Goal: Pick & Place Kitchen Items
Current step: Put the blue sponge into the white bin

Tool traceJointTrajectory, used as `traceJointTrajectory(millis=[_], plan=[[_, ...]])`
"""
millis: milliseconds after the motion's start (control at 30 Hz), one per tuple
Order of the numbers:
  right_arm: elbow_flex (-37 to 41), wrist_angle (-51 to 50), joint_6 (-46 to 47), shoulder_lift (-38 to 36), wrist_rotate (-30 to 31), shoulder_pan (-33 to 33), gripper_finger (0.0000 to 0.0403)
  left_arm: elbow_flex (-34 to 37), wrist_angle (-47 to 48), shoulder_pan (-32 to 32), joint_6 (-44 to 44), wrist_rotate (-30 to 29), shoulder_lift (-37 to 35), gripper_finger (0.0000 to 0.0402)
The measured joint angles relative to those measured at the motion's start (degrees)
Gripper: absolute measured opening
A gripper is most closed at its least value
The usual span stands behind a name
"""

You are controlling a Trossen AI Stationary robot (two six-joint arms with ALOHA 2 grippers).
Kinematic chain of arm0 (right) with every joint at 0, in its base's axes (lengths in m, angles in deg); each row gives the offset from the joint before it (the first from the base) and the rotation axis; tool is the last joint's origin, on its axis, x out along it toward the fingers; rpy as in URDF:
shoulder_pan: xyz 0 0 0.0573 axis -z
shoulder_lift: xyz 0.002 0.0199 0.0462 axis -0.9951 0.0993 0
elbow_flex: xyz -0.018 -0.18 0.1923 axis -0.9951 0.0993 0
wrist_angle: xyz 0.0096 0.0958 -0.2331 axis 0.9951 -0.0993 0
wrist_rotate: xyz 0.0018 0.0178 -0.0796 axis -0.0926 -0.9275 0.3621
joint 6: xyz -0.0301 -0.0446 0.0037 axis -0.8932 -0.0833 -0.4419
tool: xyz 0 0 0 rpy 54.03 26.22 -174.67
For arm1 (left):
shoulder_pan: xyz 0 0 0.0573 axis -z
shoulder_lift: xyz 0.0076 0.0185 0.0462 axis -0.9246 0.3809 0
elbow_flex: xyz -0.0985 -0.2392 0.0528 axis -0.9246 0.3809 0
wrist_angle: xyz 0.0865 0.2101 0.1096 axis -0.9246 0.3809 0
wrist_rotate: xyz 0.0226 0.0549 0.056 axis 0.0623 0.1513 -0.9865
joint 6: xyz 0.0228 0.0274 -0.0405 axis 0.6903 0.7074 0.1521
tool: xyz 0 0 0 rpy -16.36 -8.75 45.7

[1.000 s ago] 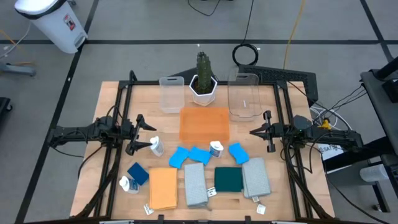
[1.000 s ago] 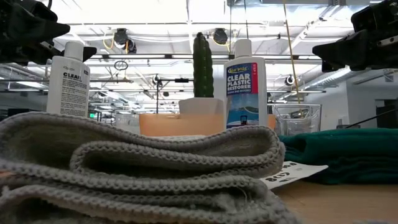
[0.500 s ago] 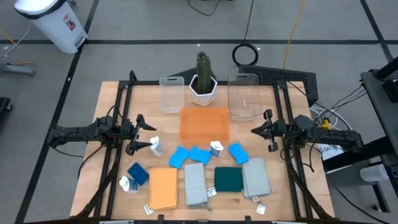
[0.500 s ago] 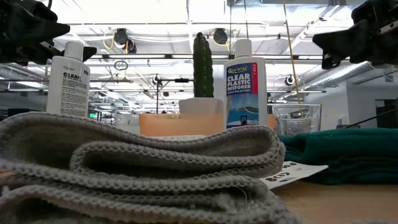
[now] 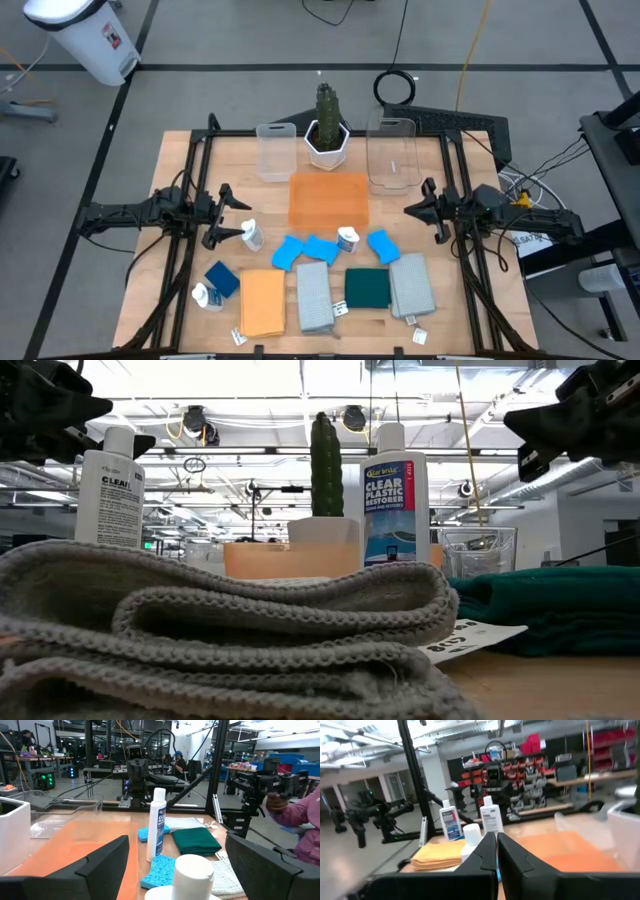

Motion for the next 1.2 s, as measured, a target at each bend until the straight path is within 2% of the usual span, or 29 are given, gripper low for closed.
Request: traceJointTrajectory(millis=[100,267,433,600,667,867,1000,1200], plan=[[0.0,0.0,4.2,0.0,0.1,0.0,0.0,0.0,0.0,0.0,0.0,0.0,0.0,0.0337],[0.0,1.0,6.0,0.0,3.1,0.0,0.0,0.0,0.0,0.0,0.0,0.0,0.0,0.0337],[0.0,0.9,9.2,0.8,3.1,0.0,0.0,0.0,0.0,0.0,0.0,0.0,0.0,0.0337],[0.0,5.9,14.8,3.1,10.7,-0.4,0.0,0.0,0.0,0.0,0.0,0.0,0.0,0.0337],[0.0,9.6,15.5,4.8,10.9,-1.5,0.0,0.0,0.0,0.0,0.0,0.0,0.0,0.0337],[0.1,27.6,12.3,13.1,10.7,-9.9,0.0,0.0,0.0,0.0,0.0,0.0,0.0,0.0337],[0.1,40.5,6.0,20.0,10.5,-17.6,0.0,0.0,0.0,0.0,0.0,0.0,0.0,0.0337],[-0.8,54.1,-4.1,30.6,10.6,-28.9,0.0,0.0,0.0,0.0,0.0,0.0,0.0,0.0337]])
